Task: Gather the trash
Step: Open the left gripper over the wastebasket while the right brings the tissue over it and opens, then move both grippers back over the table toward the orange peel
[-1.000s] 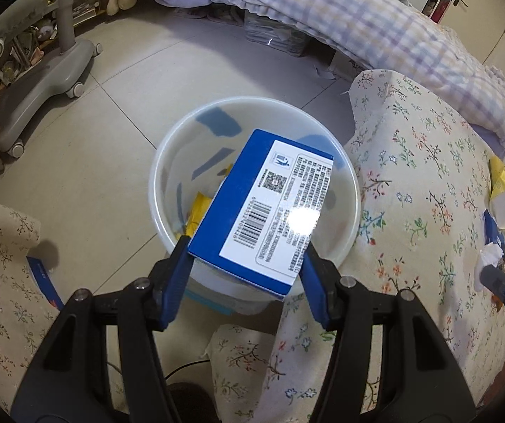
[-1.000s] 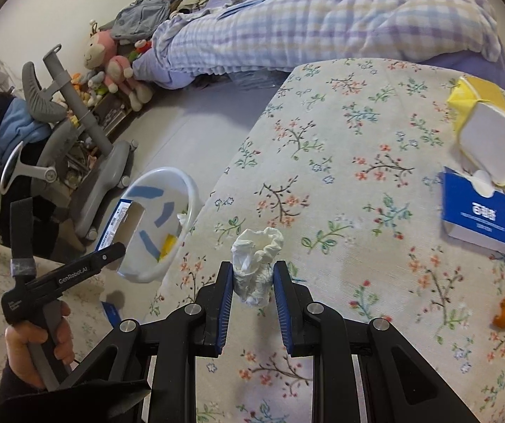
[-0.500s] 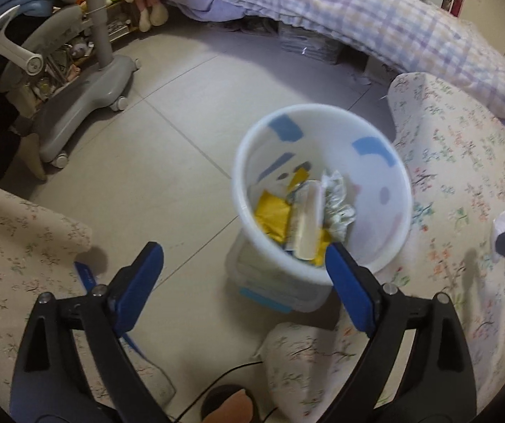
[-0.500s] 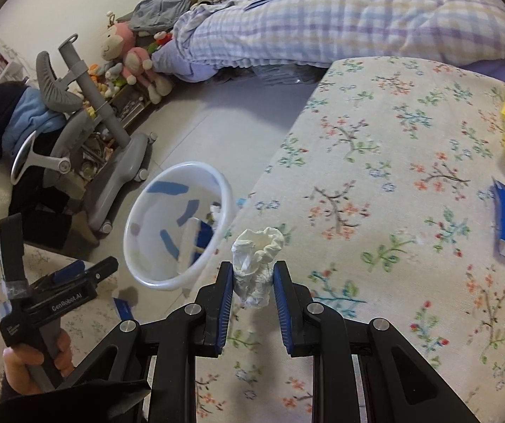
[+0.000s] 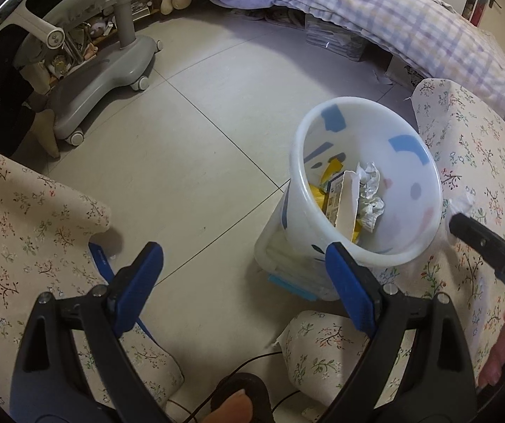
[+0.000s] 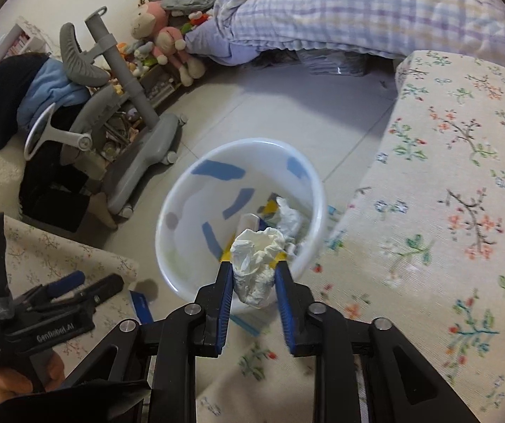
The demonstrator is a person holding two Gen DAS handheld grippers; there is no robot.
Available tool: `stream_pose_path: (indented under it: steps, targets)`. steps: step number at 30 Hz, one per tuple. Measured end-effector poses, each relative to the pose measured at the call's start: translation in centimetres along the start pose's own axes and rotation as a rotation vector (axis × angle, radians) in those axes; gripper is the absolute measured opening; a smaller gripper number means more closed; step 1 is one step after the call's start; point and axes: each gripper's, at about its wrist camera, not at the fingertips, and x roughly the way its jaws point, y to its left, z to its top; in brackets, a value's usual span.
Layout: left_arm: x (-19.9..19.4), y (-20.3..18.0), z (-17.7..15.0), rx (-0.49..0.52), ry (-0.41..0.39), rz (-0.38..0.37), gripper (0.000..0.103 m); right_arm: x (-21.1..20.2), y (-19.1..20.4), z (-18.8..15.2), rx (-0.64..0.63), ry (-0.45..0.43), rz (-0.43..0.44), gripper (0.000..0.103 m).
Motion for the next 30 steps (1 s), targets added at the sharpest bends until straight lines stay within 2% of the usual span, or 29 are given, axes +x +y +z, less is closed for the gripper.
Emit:
stream_pose_path:
  steps: [2, 3, 4, 9, 16, 30]
  targets:
    - [-0.1, 0.1, 0.1, 0.001, 0.001, -0.004, 0.093, 0.2, -0.1, 0.1, 0.030, -0.017, 0.028, 0.043]
    - [-0.1, 0.2, 0.1, -0.002, 0.001, -0.003, 0.093, 0.3, -0.2, 0.0, 0.044, -0.021, 0.033, 0.060]
    - [-0.1, 0.2, 0.1, -0.006, 0.002, -0.008, 0.093, 0.1, -0.3, 0.0, 0.043, -0.030, 0.028, 0.065]
    - [-0.5, -0.3, -0.1, 0.002, -0.003, -0.028, 0.093, -1.5, -0.5, -0.1, 0.007, -0.047, -0.057, 0.065]
    - [-1.0, -2.5, -0.3, 0.045, -0.002, -0.049, 0.093, -6.2, -3.1, -0.8, 0.016, -0.084, -0.194, 0.065]
    - [-2.7, -9.6, -1.2, 0.157, -0.011, -0.105, 0.093, -16.2, -13.6, -4.1, 0.159, -0.107, -0.373, 0.065]
